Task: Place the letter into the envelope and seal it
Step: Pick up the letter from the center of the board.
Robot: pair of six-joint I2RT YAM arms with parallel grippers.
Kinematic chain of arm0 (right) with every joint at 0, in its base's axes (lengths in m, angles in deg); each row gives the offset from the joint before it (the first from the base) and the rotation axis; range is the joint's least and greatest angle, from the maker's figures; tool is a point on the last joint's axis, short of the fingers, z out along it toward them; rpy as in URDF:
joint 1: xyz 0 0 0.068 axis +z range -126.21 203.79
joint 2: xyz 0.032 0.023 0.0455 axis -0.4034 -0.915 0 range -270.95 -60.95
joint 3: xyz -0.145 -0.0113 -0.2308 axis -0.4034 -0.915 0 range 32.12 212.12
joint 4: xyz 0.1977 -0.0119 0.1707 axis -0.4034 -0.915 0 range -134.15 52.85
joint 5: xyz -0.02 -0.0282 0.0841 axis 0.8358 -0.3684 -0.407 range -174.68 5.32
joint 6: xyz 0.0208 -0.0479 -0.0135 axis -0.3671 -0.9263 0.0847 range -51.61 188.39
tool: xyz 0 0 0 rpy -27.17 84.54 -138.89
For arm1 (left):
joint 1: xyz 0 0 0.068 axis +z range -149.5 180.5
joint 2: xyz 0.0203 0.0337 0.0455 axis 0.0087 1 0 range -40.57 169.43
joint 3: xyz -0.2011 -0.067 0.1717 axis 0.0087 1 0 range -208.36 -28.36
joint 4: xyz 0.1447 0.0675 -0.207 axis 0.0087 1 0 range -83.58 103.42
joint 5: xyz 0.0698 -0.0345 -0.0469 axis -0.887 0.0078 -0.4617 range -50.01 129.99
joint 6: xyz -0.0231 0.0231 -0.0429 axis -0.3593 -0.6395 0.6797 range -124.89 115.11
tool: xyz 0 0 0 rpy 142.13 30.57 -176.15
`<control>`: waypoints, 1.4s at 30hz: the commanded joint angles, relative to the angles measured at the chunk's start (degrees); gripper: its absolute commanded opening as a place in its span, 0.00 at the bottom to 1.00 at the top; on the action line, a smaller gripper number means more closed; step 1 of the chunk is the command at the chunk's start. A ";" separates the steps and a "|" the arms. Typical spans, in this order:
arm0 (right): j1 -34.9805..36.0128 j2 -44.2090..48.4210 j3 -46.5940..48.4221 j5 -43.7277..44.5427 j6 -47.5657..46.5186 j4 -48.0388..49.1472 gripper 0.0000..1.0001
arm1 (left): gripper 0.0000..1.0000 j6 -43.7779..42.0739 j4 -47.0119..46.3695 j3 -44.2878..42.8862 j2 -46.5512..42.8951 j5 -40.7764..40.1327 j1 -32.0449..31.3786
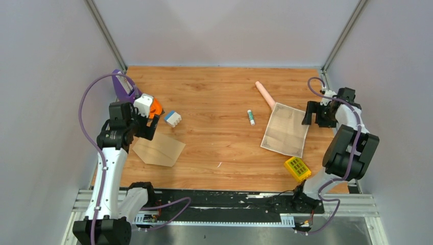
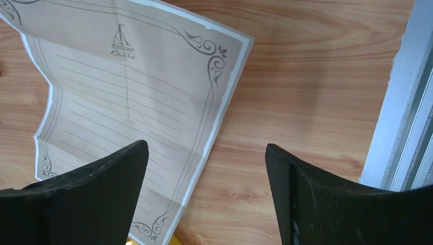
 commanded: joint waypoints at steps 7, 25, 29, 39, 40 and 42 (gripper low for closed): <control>-2.88 -5.34 3.66 -10.37 -2.03 2.13 0.84 | 1.00 0.66 -1.71 -0.12 0.50 1.46 0.40; -3.66 -11.00 4.72 -16.11 -0.53 1.82 0.68 | 1.00 2.40 -1.60 0.12 -0.87 3.70 0.46; -4.69 -12.01 4.74 -17.27 -0.42 1.78 0.65 | 1.00 2.56 -1.32 -0.19 -1.28 4.01 0.43; -8.39 -18.02 5.49 -19.72 1.06 1.89 0.62 | 1.00 2.66 -1.21 -0.10 -1.43 4.10 0.41; -8.44 -18.77 5.49 -20.31 1.15 1.88 0.62 | 1.00 2.62 -1.28 -0.13 -1.43 4.15 0.40; -8.49 -19.93 5.44 -21.96 1.21 1.85 0.61 | 1.00 2.82 -1.34 -0.16 -1.36 4.25 0.40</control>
